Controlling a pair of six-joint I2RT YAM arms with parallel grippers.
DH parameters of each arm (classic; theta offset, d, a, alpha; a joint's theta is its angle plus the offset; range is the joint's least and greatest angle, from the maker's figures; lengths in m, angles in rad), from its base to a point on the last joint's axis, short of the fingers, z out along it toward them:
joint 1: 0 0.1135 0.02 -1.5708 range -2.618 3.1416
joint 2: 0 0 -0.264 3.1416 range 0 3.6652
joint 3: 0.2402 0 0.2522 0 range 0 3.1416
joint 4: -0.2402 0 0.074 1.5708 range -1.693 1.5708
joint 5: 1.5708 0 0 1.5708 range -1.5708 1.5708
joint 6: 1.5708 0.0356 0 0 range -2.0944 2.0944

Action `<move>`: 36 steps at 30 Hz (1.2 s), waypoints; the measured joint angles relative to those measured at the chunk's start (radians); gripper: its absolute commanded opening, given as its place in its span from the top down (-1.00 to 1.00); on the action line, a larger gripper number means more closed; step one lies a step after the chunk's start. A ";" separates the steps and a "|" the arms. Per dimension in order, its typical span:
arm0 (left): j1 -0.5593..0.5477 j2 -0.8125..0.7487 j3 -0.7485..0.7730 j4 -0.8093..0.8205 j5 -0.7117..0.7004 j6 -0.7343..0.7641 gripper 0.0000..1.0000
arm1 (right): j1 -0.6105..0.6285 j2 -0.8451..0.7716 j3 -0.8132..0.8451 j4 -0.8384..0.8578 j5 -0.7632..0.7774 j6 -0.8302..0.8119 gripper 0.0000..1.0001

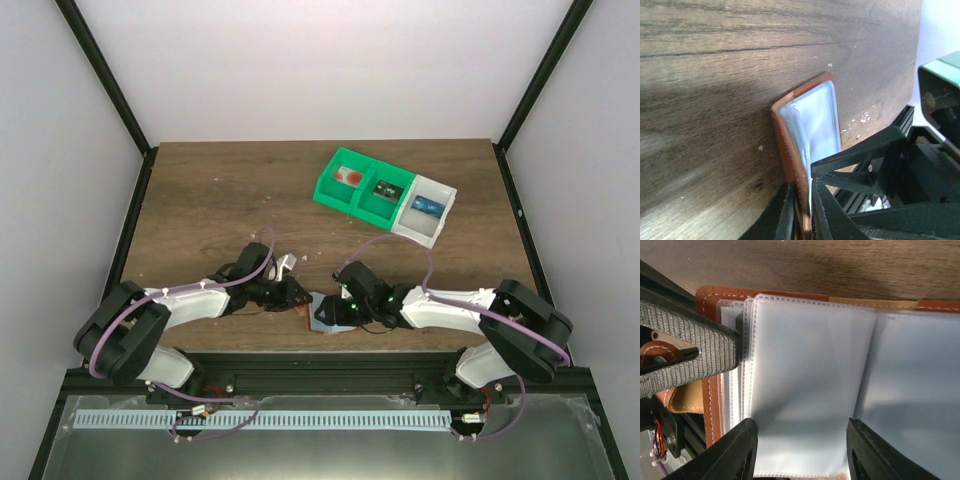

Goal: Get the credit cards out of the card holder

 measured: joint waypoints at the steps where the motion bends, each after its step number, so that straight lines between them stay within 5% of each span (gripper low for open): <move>1: 0.000 -0.002 0.000 0.000 0.001 0.003 0.97 | 0.000 0.001 0.000 0.001 -0.003 0.002 -0.03; 26: -0.002 -0.012 -0.003 -0.009 -0.008 -0.006 1.00 | 0.000 0.044 0.000 0.051 -0.028 0.029 -0.27; 36: 0.000 -0.024 -0.008 -0.023 -0.028 -0.007 1.00 | 0.000 0.064 0.002 0.074 -0.032 0.028 0.01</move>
